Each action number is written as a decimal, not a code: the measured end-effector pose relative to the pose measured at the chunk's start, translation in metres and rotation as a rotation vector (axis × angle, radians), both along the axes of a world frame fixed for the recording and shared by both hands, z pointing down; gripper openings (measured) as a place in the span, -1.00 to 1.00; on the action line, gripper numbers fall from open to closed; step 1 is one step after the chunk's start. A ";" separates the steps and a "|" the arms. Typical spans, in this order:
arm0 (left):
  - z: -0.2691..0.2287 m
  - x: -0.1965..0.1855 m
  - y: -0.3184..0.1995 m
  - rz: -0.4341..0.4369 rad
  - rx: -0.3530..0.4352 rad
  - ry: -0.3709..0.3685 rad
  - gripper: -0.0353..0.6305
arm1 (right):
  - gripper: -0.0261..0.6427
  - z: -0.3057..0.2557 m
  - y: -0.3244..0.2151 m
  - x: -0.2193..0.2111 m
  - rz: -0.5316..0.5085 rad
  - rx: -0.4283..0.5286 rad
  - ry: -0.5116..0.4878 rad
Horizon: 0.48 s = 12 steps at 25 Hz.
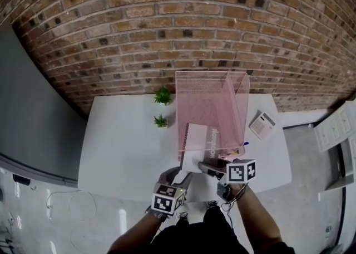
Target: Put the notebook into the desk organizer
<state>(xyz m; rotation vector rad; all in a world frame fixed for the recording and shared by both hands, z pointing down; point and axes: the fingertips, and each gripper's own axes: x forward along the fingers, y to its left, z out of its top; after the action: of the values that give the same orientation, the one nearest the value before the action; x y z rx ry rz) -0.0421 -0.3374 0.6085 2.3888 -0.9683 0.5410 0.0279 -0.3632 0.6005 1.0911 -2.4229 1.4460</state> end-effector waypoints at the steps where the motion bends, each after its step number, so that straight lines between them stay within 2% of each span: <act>1: 0.000 0.000 -0.001 -0.005 -0.001 0.001 -0.32 | 0.01 0.001 0.002 -0.001 -0.019 0.010 0.024; 8: 0.001 0.001 -0.013 -0.032 -0.006 0.002 -0.32 | 0.13 0.010 0.021 0.000 -0.132 0.069 0.199; 12: 0.000 0.003 -0.018 -0.046 -0.014 0.010 -0.32 | 0.10 0.013 0.027 0.010 -0.103 0.095 0.282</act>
<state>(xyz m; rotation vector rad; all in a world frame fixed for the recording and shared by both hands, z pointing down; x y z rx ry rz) -0.0396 -0.3554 0.6083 2.3493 -1.0089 0.5164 0.0376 -0.3361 0.6138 1.0879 -2.3283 1.0755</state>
